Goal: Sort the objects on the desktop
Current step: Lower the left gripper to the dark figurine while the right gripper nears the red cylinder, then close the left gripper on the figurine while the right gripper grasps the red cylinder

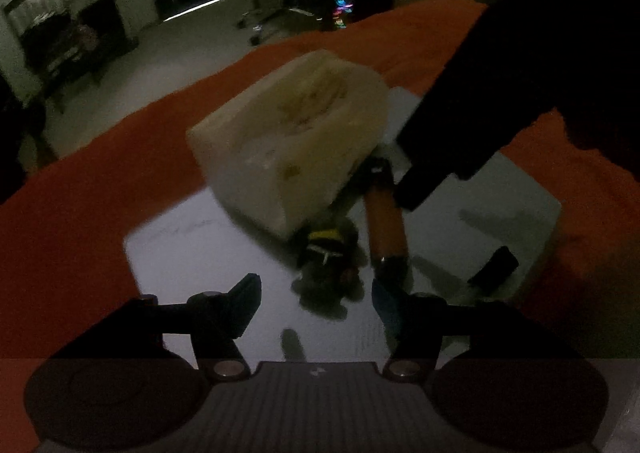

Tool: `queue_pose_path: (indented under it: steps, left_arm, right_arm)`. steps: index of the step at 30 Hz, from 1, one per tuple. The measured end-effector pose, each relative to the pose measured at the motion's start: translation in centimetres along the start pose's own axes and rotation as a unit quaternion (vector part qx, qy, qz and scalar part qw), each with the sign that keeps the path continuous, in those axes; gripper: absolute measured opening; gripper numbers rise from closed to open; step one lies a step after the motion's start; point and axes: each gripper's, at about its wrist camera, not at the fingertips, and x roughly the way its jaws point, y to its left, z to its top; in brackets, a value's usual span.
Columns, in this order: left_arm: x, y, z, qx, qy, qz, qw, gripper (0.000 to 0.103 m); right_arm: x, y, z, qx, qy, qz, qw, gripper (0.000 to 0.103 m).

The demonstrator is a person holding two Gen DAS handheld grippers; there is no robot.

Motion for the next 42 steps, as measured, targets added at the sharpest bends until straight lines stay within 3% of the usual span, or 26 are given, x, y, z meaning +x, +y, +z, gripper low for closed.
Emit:
queue_pose_path:
  steps: [6,8,12,17,19,20,23,27,36,38,42]
  left_arm:
    - [2.3,-0.6,0.4,0.022,0.032,-0.004,0.9992,0.057]
    - [2.8,-0.8,0.3,0.02,0.039,-0.001,0.999,0.051]
    - [3.8,-0.1,0.4,-0.01,0.057,-0.007,0.9983,0.04]
    - [3.5,0.0,0.0,-0.043,0.047,0.002,0.9979,0.038]
    - [3.2,0.0,-0.3,-0.058,0.049,0.007,0.9971,0.038]
    - [2.9,0.0,-0.5,-0.064,0.051,0.008,0.9966,0.038]
    - [2.0,0.7,-0.9,-0.092,0.064,0.013,0.9937,0.038]
    - [1.4,2.6,-1.5,-0.166,0.106,0.01,0.9804,0.038]
    - [0.7,4.1,-2.0,-0.217,0.147,0.016,0.9651,0.042]
    - [0.4,4.1,-1.6,-0.219,0.147,0.024,0.9642,0.053]
    - [0.4,4.5,-1.0,-0.213,0.14,0.033,0.9664,0.055]
  right_arm:
    - [1.8,0.1,0.7,0.003,0.01,-0.013,1.0,0.061]
    - [2.3,0.2,0.9,0.003,0.012,-0.015,1.0,0.061]
    - [2.8,0.5,1.4,0.005,0.016,-0.005,1.0,0.062]
    - [3.5,1.0,1.4,-0.001,0.025,0.001,1.0,0.061]
    - [3.5,1.3,1.1,-0.009,0.022,0.004,1.0,0.052]
    - [3.4,1.5,0.9,-0.013,0.02,0.006,1.0,0.039]
    - [3.0,2.1,0.2,-0.05,0.009,-0.005,0.999,0.034]
    - [2.6,2.0,-0.4,-0.086,0.018,-0.007,0.996,0.03]
    - [2.0,0.2,-0.7,-0.167,0.046,-0.021,0.985,0.028]
    - [2.1,-0.1,-0.6,-0.163,0.056,-0.015,0.985,0.028]
    - [1.8,-0.1,-0.4,-0.158,0.057,-0.014,0.986,0.031]
